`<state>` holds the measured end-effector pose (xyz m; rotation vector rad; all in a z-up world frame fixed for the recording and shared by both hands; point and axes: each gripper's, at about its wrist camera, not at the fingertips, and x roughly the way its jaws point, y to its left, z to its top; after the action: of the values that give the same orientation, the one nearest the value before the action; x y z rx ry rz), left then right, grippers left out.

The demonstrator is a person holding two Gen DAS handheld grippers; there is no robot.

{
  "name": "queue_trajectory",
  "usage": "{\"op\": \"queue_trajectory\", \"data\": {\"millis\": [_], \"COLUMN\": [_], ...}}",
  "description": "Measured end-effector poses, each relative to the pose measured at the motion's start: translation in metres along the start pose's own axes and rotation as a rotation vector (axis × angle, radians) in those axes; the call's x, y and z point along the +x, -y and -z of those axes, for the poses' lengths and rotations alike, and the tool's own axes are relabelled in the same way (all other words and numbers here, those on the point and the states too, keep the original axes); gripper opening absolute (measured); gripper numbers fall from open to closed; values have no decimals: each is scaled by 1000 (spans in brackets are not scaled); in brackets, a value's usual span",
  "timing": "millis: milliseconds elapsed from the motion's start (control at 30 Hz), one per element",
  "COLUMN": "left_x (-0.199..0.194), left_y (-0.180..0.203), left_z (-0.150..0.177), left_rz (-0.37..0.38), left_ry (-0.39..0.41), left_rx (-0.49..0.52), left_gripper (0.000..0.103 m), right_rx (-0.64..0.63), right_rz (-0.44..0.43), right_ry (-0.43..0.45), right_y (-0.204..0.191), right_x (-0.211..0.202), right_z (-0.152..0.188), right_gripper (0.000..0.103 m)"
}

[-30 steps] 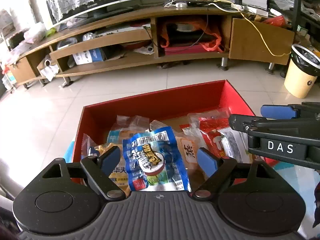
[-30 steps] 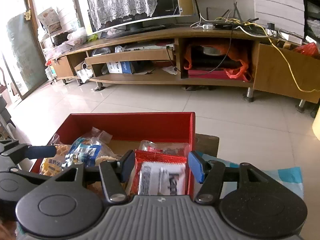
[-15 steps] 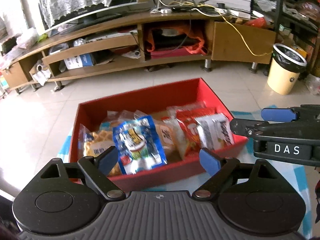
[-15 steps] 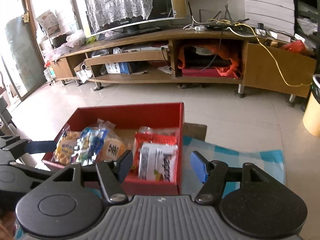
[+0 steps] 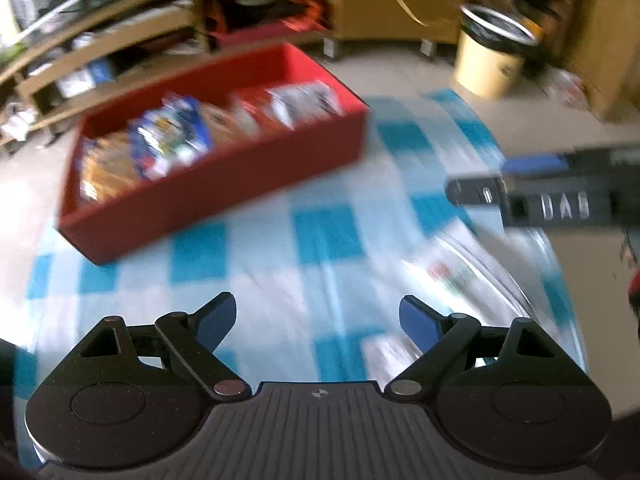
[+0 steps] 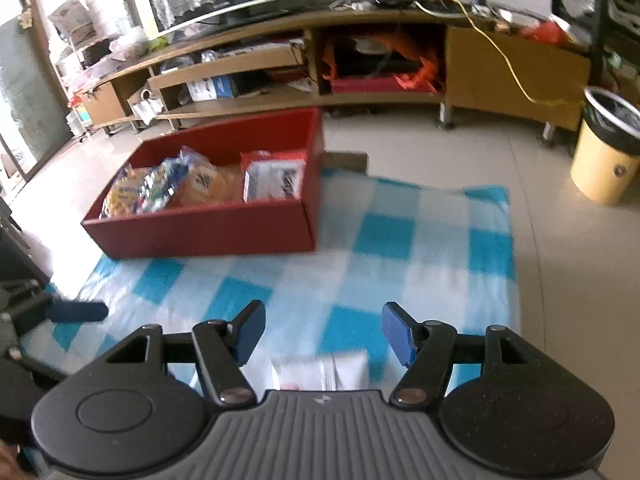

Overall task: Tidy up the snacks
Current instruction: 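Move both tools to the two white snack packets on the cloth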

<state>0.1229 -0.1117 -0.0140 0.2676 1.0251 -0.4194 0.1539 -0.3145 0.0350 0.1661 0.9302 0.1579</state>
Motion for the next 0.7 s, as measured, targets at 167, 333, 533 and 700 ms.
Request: {"op": "queue_trajectory", "data": {"millis": [167, 333, 533, 700], "left_x": [2, 12, 42, 63], "left_y": [36, 65, 79, 83], "left_z": [18, 27, 24, 30], "left_rz": [153, 163, 266, 346], "left_ry": [2, 1, -67, -109], "left_rx": [258, 617, 811, 885], "left_gripper": [92, 93, 92, 97], "right_rx": [50, 71, 85, 88], "right_rz": [-6, -28, -58, -48], "right_ry": [-15, -29, -64, -109], "right_y": [19, 30, 37, 44], "right_x": [-15, -19, -13, -2], "right_z": [15, 20, 22, 27], "right_gripper": [64, 64, 64, 64]}}
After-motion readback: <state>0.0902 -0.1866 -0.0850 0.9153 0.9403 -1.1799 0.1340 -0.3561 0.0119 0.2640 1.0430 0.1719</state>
